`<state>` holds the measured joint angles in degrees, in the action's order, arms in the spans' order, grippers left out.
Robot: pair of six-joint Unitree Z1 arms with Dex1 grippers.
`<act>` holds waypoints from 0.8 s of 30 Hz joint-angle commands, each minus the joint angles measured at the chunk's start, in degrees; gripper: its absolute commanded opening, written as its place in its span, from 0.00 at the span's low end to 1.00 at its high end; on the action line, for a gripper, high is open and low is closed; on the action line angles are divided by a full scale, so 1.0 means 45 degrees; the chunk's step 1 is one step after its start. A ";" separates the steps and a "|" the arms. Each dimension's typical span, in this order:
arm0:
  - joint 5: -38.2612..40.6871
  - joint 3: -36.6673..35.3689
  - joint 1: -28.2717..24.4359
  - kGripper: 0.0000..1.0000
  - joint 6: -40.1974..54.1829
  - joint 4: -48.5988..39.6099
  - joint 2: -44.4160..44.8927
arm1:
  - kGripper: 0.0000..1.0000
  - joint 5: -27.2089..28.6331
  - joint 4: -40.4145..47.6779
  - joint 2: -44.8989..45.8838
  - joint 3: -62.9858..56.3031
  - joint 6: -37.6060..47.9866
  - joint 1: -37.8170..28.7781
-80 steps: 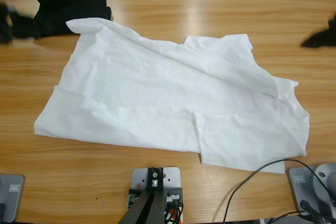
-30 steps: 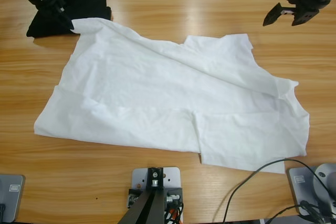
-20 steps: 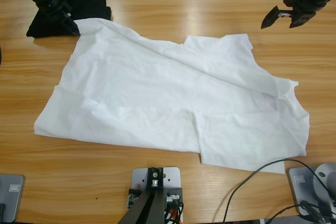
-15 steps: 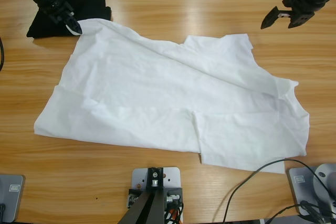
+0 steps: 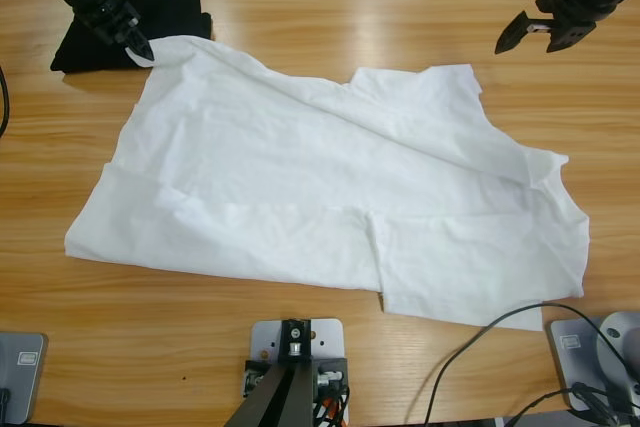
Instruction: Fold clothes
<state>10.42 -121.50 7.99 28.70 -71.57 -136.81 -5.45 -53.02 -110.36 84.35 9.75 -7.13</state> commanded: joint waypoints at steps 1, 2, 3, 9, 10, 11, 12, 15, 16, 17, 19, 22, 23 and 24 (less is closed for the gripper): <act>0.0133 0.0039 0.0119 0.09 -0.0089 -0.0341 -0.0907 | 0.91 -0.0096 0.0180 -0.0495 -0.0307 -0.0155 0.0119; 0.0133 0.0035 0.0119 0.01 -0.0069 -0.0345 -0.0899 | 0.91 -0.0096 0.0180 -0.0495 -0.0307 -0.0155 0.0119; 0.0122 0.0023 0.0119 0.00 -0.0061 -0.0357 -0.0888 | 0.91 -0.0096 0.0180 -0.0495 -0.0307 -0.0155 0.0119; 0.0153 -0.0070 0.0158 0.00 0.0029 -0.0365 -0.0731 | 0.90 0.0056 0.0247 -0.0256 -0.0389 -0.0155 0.0158; 0.0208 -0.0086 0.0158 0.00 0.0029 -0.0365 -0.0704 | 0.90 0.0079 0.0278 -0.0190 -0.0397 -0.0155 0.0248; 0.0301 -0.0090 0.0158 0.00 0.0029 -0.0365 -0.0684 | 0.90 0.0044 0.0294 -0.0163 -0.0389 -0.0155 0.0396; 0.0450 -0.0090 0.0158 0.00 0.0029 -0.0365 -0.0669 | 0.90 -0.0057 0.0301 -0.0155 -0.0385 -0.0147 0.0650; 0.0919 -0.0090 0.0256 0.00 0.0029 -0.0365 -0.0579 | 0.77 -0.0901 0.0430 -0.0124 -0.0334 -0.0159 0.1725; 0.0942 -0.0074 0.0353 0.00 0.0029 -0.0365 -0.0544 | 0.72 -0.1335 0.0497 -0.0147 -0.0291 -0.0198 0.2123; 0.1016 -0.0055 0.0455 0.00 0.0029 -0.0365 -0.0536 | 0.71 -0.1882 0.0571 -0.0225 -0.0260 -0.0229 0.2490; 0.1114 0.0016 0.0681 0.00 -0.0042 -0.0365 -0.0563 | 0.65 -0.2964 0.0758 -0.0585 -0.0268 -0.0284 0.2920; 0.1133 0.0027 0.0928 0.00 -0.0167 -0.0365 -0.0556 | 0.66 -0.4874 0.1169 -0.1483 -0.0315 -0.0385 0.3029; 0.1153 0.0043 0.0955 0.00 -0.0241 -0.0369 -0.0556 | 0.66 -0.5374 0.1411 -0.1717 -0.0354 -0.0389 0.3029; 0.1176 0.0070 0.0959 0.00 -0.0311 -0.0384 -0.0544 | 0.66 -0.5589 0.1637 -0.1913 -0.0377 -0.0385 0.3021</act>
<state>14.57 -121.54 10.58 28.70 -72.36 -136.82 -19.28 -50.14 -110.88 84.02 9.20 5.03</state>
